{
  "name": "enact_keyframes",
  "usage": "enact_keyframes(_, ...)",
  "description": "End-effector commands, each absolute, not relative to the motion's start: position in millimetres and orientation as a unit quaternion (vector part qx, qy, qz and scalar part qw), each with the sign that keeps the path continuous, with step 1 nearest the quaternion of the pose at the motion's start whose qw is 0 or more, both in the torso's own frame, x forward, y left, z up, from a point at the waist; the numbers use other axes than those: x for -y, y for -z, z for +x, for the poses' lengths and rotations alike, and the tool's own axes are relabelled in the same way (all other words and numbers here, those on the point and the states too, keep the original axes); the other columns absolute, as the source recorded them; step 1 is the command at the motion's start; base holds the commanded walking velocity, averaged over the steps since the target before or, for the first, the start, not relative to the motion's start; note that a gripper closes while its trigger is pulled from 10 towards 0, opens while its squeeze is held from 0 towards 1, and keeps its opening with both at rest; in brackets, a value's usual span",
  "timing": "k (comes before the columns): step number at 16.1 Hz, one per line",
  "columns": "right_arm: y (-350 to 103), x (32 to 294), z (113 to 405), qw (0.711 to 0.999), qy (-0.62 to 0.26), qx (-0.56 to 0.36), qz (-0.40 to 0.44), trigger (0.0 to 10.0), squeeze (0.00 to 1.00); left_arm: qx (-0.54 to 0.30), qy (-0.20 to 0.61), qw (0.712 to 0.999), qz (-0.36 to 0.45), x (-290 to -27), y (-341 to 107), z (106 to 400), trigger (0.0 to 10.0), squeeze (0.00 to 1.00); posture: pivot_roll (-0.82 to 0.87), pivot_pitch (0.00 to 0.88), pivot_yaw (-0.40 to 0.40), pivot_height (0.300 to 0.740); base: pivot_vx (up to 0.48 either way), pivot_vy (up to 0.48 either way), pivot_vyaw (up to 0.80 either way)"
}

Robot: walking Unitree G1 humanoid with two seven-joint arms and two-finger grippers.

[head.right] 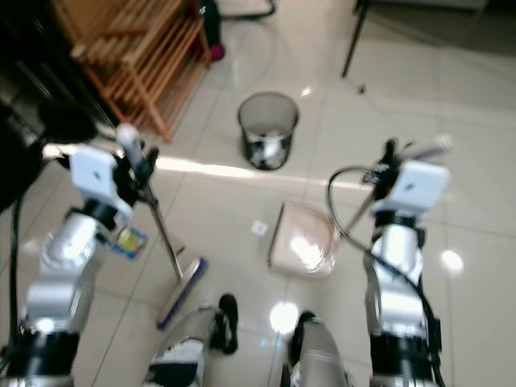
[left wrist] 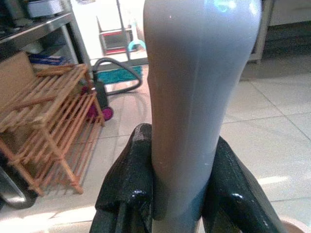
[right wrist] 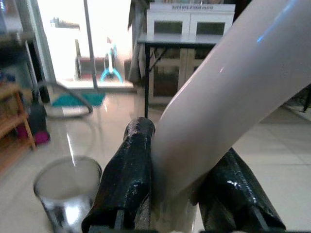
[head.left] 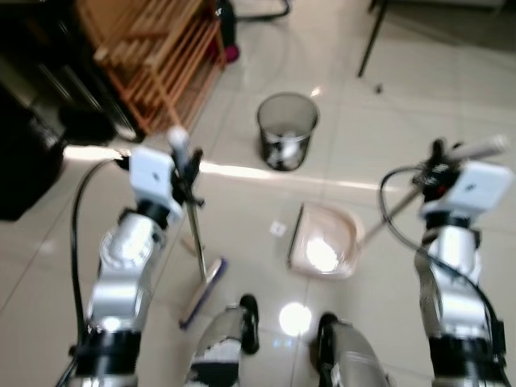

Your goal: Sweep floor

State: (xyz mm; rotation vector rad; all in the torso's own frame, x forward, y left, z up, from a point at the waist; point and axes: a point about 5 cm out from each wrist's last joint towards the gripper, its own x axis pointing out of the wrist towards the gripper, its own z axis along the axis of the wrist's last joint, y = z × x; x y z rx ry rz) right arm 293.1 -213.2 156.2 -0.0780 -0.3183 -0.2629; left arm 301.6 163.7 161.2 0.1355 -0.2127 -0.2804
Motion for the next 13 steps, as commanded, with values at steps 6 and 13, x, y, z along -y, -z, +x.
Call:
enact_keyframes(6,-139,197,272,0.987,0.138,0.085,-0.015,10.0,0.00,0.122,0.133,0.978,0.102,-145,-171,307,10.0,0.00,-0.01,0.203,0.092,0.740,0.000,0.218,0.00)
enact_keyframes(13,-133,188,272,0.989,0.136,0.060,0.007,10.0,0.00,0.112,0.096,0.982,0.115,-148,-157,295,10.0,0.00,0.02,0.175,0.054,0.740,0.000,0.361,0.00)
